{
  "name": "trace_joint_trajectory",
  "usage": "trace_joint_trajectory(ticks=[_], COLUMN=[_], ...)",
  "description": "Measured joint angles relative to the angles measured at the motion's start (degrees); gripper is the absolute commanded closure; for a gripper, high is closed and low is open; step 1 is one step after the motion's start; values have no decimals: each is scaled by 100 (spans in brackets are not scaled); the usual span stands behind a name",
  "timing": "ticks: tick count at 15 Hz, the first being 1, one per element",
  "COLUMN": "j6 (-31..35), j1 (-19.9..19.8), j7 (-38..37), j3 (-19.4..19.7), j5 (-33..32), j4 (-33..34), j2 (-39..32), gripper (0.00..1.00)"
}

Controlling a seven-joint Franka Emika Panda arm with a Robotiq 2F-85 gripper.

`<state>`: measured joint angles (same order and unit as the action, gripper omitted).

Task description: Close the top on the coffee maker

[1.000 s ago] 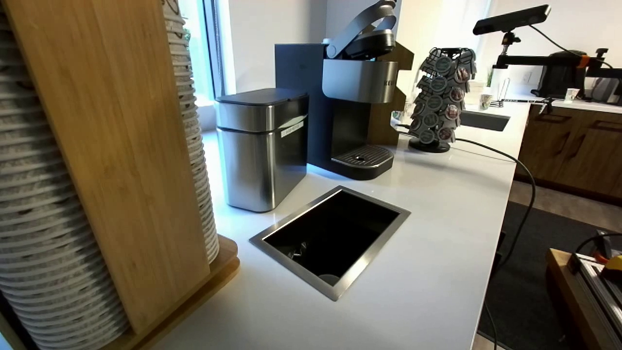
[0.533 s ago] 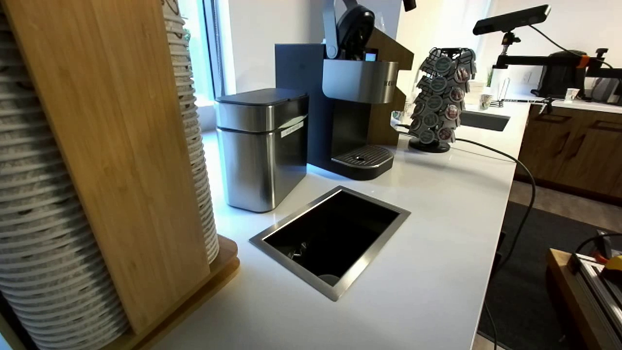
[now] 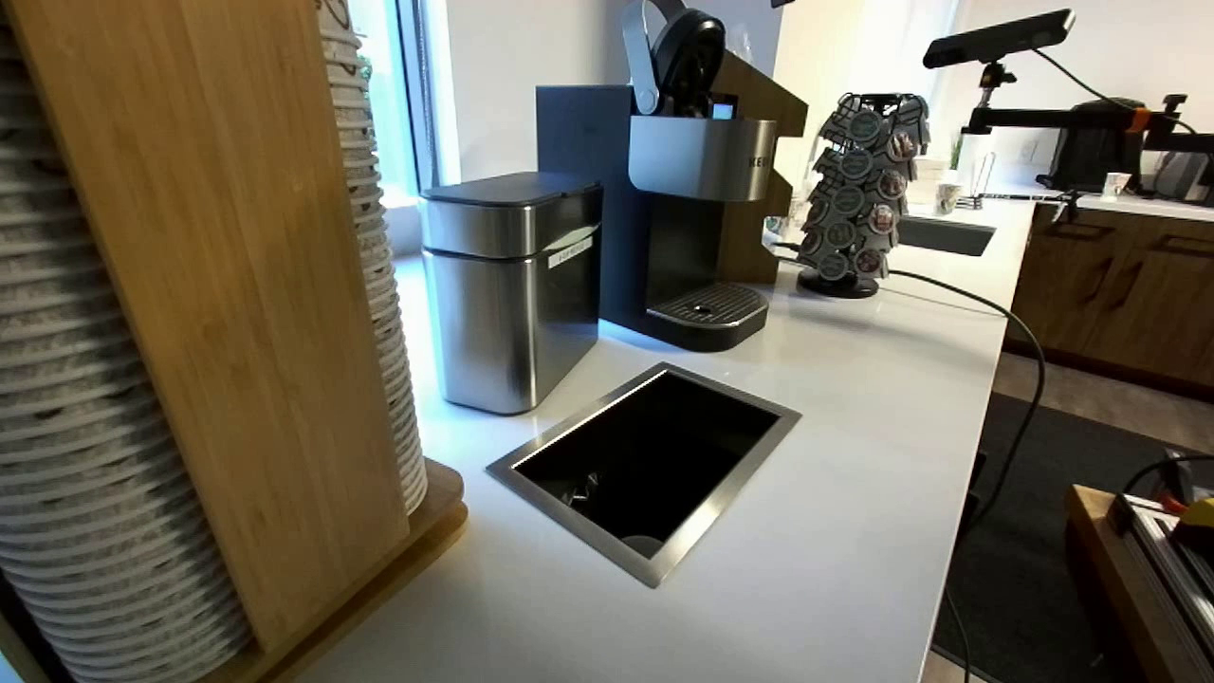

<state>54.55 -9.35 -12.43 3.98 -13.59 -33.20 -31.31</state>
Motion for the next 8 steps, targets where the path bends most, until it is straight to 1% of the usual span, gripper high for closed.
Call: trace_joint_trajectory(ticks=[3, 5, 8], j6=[109, 623, 1628], j1=[148, 242, 333], j7=[-79, -75, 32], j3=[-170, -276, -375], j5=[140, 152, 148], j4=[169, 246, 314], j2=[30, 10, -109], gripper=[100, 100, 100])
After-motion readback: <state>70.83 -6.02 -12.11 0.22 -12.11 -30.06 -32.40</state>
